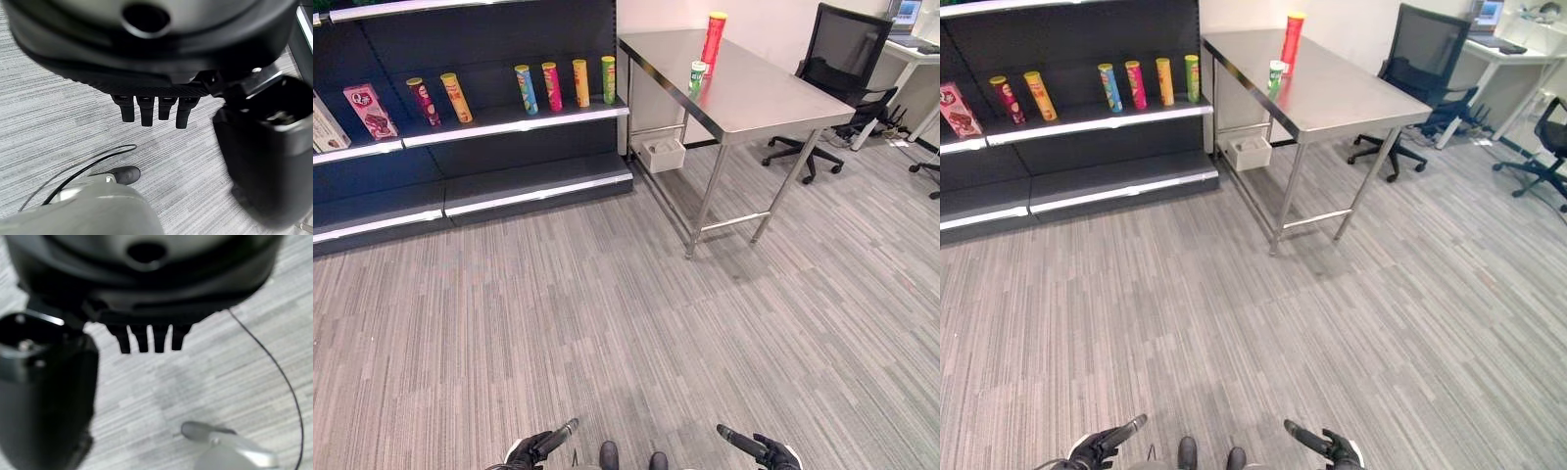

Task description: Put the goods on the table back onto the shelves and tidy them up.

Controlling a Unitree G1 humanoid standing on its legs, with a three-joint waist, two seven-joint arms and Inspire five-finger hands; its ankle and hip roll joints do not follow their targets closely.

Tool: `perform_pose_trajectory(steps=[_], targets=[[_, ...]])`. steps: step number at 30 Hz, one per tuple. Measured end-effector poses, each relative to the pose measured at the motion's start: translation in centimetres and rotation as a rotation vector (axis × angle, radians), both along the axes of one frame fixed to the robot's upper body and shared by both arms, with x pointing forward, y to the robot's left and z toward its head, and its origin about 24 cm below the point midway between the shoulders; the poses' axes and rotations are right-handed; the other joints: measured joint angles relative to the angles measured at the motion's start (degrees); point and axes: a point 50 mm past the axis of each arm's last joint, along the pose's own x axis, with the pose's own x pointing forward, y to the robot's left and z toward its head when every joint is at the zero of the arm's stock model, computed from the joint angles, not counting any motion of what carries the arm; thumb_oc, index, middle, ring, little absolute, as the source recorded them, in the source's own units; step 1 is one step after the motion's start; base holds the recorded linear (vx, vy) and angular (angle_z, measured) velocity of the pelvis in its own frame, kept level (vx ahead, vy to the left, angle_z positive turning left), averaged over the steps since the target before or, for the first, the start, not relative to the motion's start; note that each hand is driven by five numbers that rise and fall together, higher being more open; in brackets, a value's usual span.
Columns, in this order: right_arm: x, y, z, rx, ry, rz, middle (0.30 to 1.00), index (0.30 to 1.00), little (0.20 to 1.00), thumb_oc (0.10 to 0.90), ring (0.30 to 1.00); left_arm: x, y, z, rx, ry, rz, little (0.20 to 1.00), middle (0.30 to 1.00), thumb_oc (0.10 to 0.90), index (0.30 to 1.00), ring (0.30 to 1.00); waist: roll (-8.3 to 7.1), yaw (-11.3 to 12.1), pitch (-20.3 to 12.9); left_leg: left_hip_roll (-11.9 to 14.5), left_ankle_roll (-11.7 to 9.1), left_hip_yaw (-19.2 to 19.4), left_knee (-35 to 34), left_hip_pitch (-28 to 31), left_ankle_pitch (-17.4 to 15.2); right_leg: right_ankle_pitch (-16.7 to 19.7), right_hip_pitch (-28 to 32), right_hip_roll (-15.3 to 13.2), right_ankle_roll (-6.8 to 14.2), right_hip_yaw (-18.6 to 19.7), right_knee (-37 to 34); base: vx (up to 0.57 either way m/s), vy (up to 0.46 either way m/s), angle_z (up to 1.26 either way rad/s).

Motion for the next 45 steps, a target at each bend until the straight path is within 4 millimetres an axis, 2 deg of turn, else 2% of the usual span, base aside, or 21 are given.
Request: perform_pose_trajectory(steps=[1, 3, 4, 7, 13, 23, 27, 29, 32, 34, 35, 37, 38, 39, 40, 41, 42, 43, 44, 45], targets=[[-0.2, -0.1, 0.0, -0.001, 0.003, -0.003, 0.900, 0.900, 0.900, 0.800, 0.900, 0.0, -0.2, 0.0, -0.006, 0.000, 0.000, 0.900, 0.900, 0.800, 0.900, 0.900, 0.70, -0.6, 0.2, 1.4, -0.6, 0.3, -1.3, 1.0, 0.6, 0.2, 0.7, 0.2, 0.9, -0.1, -0.5, 0.00, 0.012, 0.17], [-0.9, -0.2, -0.2, 0.000, 0.021, -0.009, 0.900, 0.900, 0.900, 0.800, 0.900, -0.2, -0.6, -0.1, -0.015, 0.002, 0.001, 0.900, 0.900, 0.800, 0.900, 0.900, 1.52, -0.7, 0.7, 0.1, 1.6, 1.7, -6.1, 4.1, 3.3, 1.5, 2.3, -0.5, 3.7, 0.9, -3.3, 0.01, 0.031, -0.04], [-1.1, -0.2, -0.2, 0.000, 0.026, -0.011, 0.900, 0.900, 0.900, 0.800, 0.900, -0.1, -0.5, -0.1, -0.014, 0.000, 0.002, 0.900, 0.900, 0.800, 0.900, 0.900, 1.57, -0.8, 0.7, -0.3, 1.8, 1.8, -6.9, 4.7, 3.4, 2.1, 3.1, -0.8, 4.3, 1.0, -4.4, 0.01, 0.027, -0.17], [-1.5, -0.2, -0.3, 0.001, 0.037, -0.014, 0.900, 0.900, 0.900, 0.800, 0.900, 0.1, -0.3, 0.0, -0.009, -0.007, 0.001, 0.900, 0.900, 0.800, 0.900, 0.900, 2.05, -0.8, 1.0, -0.7, 1.9, 1.9, -7.7, 6.0, 3.5, 2.4, 4.3, -1.2, 4.5, 1.2, -4.8, 0.00, 0.000, 0.00], [-0.7, -0.2, -0.1, 0.000, 0.018, -0.007, 0.900, 0.900, 0.900, 0.800, 0.900, 0.3, -0.2, 0.1, -0.002, -0.013, -0.006, 0.900, 0.900, 0.800, 0.900, 0.900, 2.13, -1.0, 1.0, -0.3, 1.5, 1.8, -7.7, 7.3, 3.1, 1.7, 5.1, -0.9, 5.4, 1.5, -4.8, 0.01, -0.013, -0.03], [-2.1, -0.6, -0.3, 0.006, 0.051, -0.005, 0.900, 0.900, 0.900, 0.800, 0.900, -0.4, -0.1, -0.1, -0.006, 0.003, -0.003, 0.900, 0.900, 0.800, 0.900, 0.900, 2.02, -1.0, 0.9, 0.7, 1.0, 1.7, -7.8, 7.1, 3.0, 1.7, 4.9, 0.1, 5.1, 1.5, -4.8, 0.02, -0.047, -0.01], [-2.0, -0.4, -0.3, 0.006, 0.053, 0.016, 0.900, 0.900, 0.900, 0.800, 0.900, -0.3, 0.1, 0.0, -0.010, 0.002, -0.008, 0.900, 0.900, 0.800, 0.900, 0.900, 1.43, -1.1, 0.6, 1.2, 0.6, 1.7, -7.4, 6.5, 3.0, 1.5, 4.5, 0.5, 4.7, 1.5, -4.8, -0.02, -0.100, 0.00], [-1.6, -0.3, -0.3, 0.007, 0.046, 0.024, 0.900, 0.900, 0.900, 0.800, 0.900, 0.2, 0.3, 0.2, -0.006, -0.011, -0.015, 0.900, 0.900, 0.800, 0.900, 0.900, 0.68, -0.6, 0.7, 1.4, -0.4, 1.6, -3.9, 3.5, 2.3, 1.4, 3.1, 0.6, 3.9, 1.4, -4.8, -0.04, -0.111, 0.04], [0.0, -0.3, 0.1, 0.005, 0.006, 0.033, 0.900, 0.900, 0.900, 0.800, 0.900, 1.4, 0.3, 0.7, -0.013, -0.067, -0.010, 0.900, 0.900, 0.800, 0.900, 0.900, -0.32, -0.4, 3.4, 1.7, -1.5, 0.6, 2.8, -0.7, 1.6, 1.7, 2.6, 0.7, 2.5, 1.2, -4.8, -0.01, -0.129, 0.09], [0.9, -0.2, 0.3, 0.006, -0.018, 0.038, 0.900, 0.900, 0.900, 0.800, 0.900, 2.4, 0.3, 1.1, -0.033, -0.117, 0.035, 0.900, 0.900, 0.800, 0.900, 0.900, -1.27, -0.3, 5.5, 1.1, -2.4, -1.6, 12.8, -5.9, 1.9, 1.3, 2.8, 0.2, 1.2, 1.4, -4.7, 0.03, -0.120, 0.24], [1.2, -0.2, 0.4, 0.005, -0.029, 0.034, 0.900, 0.900, 0.900, 0.800, 0.900, 3.2, 0.1, 1.3, -0.042, -0.150, 0.043, 0.900, 0.900, 0.800, 0.900, 0.900, -1.41, 0.4, 6.6, 0.9, -3.9, -2.2, 17.8, -8.4, 2.8, 1.1, 2.6, 0.0, 0.5, 1.4, -3.8, 0.07, -0.099, 0.20], [2.0, -0.3, 0.7, 0.004, -0.050, 0.028, 0.900, 0.900, 0.900, 0.800, 0.900, 5.6, -0.5, 2.3, -0.071, -0.239, 0.046, 0.900, 0.900, 0.800, 0.900, 0.900, -0.80, 1.4, 9.2, 1.2, -7.1, -6.1, 31.1, -16.6, 4.9, 0.3, 2.3, 0.5, -1.9, 1.2, -1.7, 0.20, -0.051, 0.08], [2.4, -0.2, 0.7, 0.008, -0.058, 0.025, 0.900, 0.900, 0.900, 0.800, 0.900, 6.1, -0.6, 2.4, -0.071, -0.244, 0.040, 0.900, 0.900, 0.800, 0.900, 0.900, -0.41, 1.4, 9.2, 1.4, -7.1, -5.9, 31.3, -17.2, 4.9, 0.4, 2.5, 0.5, -2.5, 1.1, -1.7, 0.30, 0.012, 0.06], [3.0, -0.1, 0.9, 0.013, -0.074, 0.026, 0.900, 0.900, 0.900, 0.800, 0.900, 6.6, -0.7, 2.5, -0.067, -0.243, 0.030, 0.900, 0.900, 0.800, 0.900, 0.900, -0.83, 1.2, 9.3, 2.1, -6.7, -4.0, 26.5, -17.6, 4.6, 0.4, 2.4, 0.3, -2.4, 1.0, -2.5, 0.28, 0.066, 0.05], [3.5, -0.1, 1.1, 0.011, -0.086, 0.027, 0.900, 0.900, 0.900, 0.800, 0.900, 7.1, -0.9, 2.7, -0.068, -0.248, 0.015, 0.900, 0.900, 0.800, 0.900, 0.900, -0.70, 0.9, 9.5, 2.7, -6.6, -2.0, 15.7, -16.9, 4.6, 0.4, 2.4, 0.2, -2.5, 0.8, -4.0, 0.33, 0.095, -0.03], [4.0, 0.0, 1.2, 0.010, -0.094, 0.033, 0.900, 0.900, 0.900, 0.800, 0.900, 7.0, -1.0, 2.6, -0.070, -0.245, 0.012, 0.900, 0.900, 0.800, 0.900, 0.900, -0.02, 1.0, 9.5, 3.7, -7.0, -1.2, 5.7, -16.0, 5.0, 0.4, 2.4, 0.7, -2.5, 0.8, -4.5, 0.48, 0.144, -0.03], [4.1, 0.1, 1.2, 0.007, -0.091, 0.051, 0.900, 0.900, 0.900, 0.800, 0.900, 6.7, -1.0, 2.4, -0.068, -0.228, 0.010, 0.900, 0.900, 0.800, 0.900, 0.900, 1.00, 1.0, 9.7, 5.1, -8.2, -1.1, -5.1, -14.8, 5.8, 0.4, 2.9, 2.1, -2.4, 0.7, -4.9, 0.39, 0.112, 0.07], [4.0, 0.1, 1.2, 0.003, -0.085, 0.064, 0.900, 0.900, 0.900, 0.800, 0.900, 6.4, -0.9, 2.2, -0.065, -0.210, 0.015, 0.900, 0.900, 0.800, 0.900, 0.900, 1.95, 1.0, 9.4, 6.7, -10.0, -0.8, -8.6, -16.0, 6.8, 0.2, 3.6, 3.6, -2.2, 0.7, -4.9, 0.55, 0.190, 0.18], [4.0, -0.1, 1.2, -0.001, -0.083, 0.063, 0.900, 0.900, 0.900, 0.800, 0.900, 6.5, -0.9, 2.2, -0.070, -0.217, 0.028, 0.900, 0.900, 0.800, 0.900, 0.900, 2.60, 1.8, 9.6, 7.9, -11.1, -0.2, -8.5, -17.5, 7.4, -0.3, 4.2, 4.4, -2.7, 0.9, -4.4, 0.31, 0.120, 0.00], [3.8, -0.4, 1.3, -0.008, -0.081, 0.058, 0.900, 0.900, 0.900, 0.800, 0.900, 6.8, -0.9, 2.4, -0.073, -0.234, 0.041, 0.900, 0.900, 0.800, 0.900, 0.900, 2.68, 3.2, 9.9, 8.6, -11.2, 0.4, -8.5, -17.9, 7.4, -0.7, 4.7, 4.5, -2.8, 1.8, -4.2, 0.59, 0.279, -0.37]])
